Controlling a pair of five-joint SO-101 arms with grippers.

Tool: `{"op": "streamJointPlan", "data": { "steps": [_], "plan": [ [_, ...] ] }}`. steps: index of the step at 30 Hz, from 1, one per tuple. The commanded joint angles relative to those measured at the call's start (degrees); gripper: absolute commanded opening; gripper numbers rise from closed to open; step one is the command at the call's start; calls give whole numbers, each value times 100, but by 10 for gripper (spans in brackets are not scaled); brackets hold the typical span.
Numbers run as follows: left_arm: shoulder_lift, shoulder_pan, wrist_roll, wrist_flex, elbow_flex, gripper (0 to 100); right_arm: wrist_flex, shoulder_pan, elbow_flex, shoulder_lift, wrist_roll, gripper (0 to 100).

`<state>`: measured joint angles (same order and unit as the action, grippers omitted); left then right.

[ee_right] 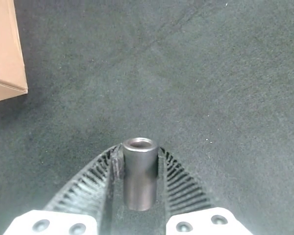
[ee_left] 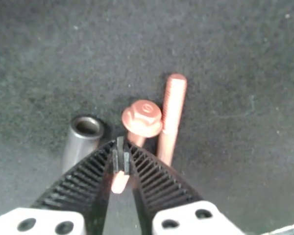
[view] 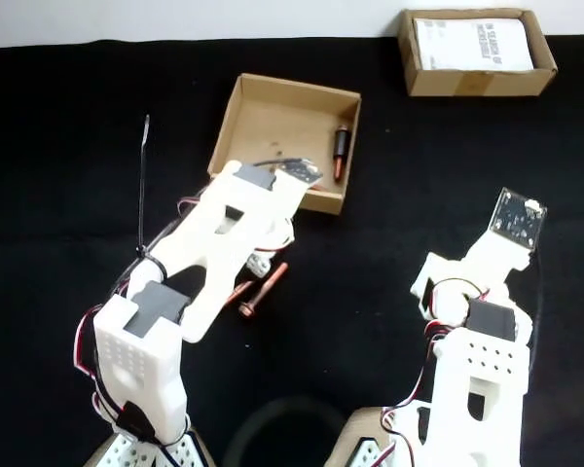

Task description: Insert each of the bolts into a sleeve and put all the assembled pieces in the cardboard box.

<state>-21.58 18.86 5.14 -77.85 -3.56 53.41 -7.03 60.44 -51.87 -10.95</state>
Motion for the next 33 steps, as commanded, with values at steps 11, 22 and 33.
{"op": "streamJointPlan", "data": {
  "steps": [11,22,33],
  "plan": [
    [13,127,18,-1266,1007,97,-92,-57,-66,-127,18,8],
    [-13,127,26,-809,734,101,-92,-57,-66,-127,9,8],
    [-13,84,457,202,-22,101,-92,-57,-75,-136,9,8]
  ]
}}
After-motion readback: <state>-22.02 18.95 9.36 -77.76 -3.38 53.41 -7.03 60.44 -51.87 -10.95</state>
